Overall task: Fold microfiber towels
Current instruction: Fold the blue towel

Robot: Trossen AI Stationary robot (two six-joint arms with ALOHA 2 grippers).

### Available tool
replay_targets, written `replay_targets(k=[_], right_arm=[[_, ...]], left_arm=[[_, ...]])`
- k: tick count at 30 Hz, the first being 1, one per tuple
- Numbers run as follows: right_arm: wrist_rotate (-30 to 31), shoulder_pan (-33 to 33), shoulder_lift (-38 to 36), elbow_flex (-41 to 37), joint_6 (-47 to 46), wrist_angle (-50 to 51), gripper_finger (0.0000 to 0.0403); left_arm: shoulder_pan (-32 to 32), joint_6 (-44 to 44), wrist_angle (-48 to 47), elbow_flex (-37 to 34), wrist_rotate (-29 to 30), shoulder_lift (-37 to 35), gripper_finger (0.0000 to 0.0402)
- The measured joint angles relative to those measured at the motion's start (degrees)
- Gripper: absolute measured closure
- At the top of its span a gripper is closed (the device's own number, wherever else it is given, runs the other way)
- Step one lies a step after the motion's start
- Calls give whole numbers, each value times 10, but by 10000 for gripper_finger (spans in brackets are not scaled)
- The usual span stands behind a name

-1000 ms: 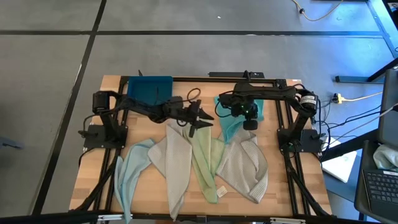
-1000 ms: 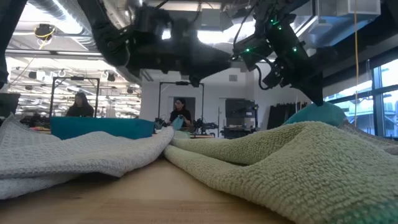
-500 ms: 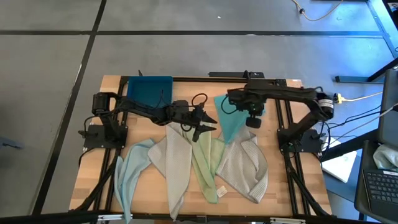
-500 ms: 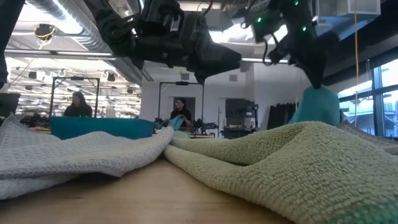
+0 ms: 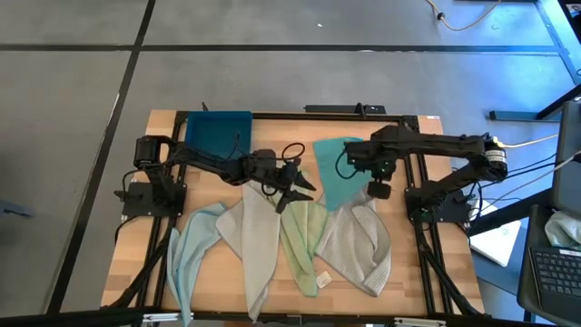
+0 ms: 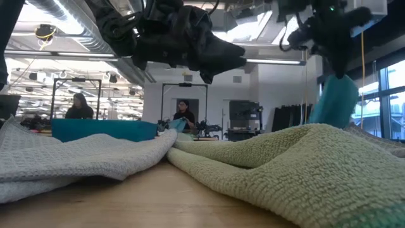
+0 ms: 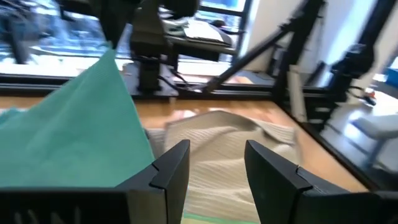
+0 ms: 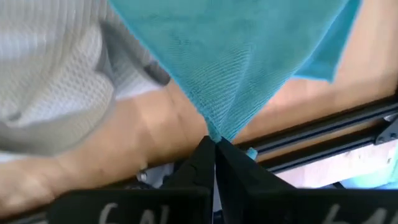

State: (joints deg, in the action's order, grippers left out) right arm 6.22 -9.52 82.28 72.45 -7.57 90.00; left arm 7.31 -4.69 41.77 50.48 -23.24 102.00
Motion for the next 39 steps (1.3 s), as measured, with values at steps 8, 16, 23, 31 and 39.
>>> replay_targets(k=[8, 16, 23, 31, 39], right_arm=[[1, 2, 1, -118, 6, -16, 393], [1, 2, 1, -157, 18, -56, 393], [1, 2, 0, -156, 18, -82, 393], [2, 2, 0, -156, 21, -82, 393], [2, 2, 0, -156, 18, -82, 393]], left_arm=[[-31, 14, -9, 7, 52, 12, 254], [-88, 187, -154, 117, 153, 56, 254], [-119, 249, -180, 195, 226, 150, 253], [-117, 258, -231, 250, 260, 230, 253], [-109, 299, -240, 264, 340, 245, 253]])
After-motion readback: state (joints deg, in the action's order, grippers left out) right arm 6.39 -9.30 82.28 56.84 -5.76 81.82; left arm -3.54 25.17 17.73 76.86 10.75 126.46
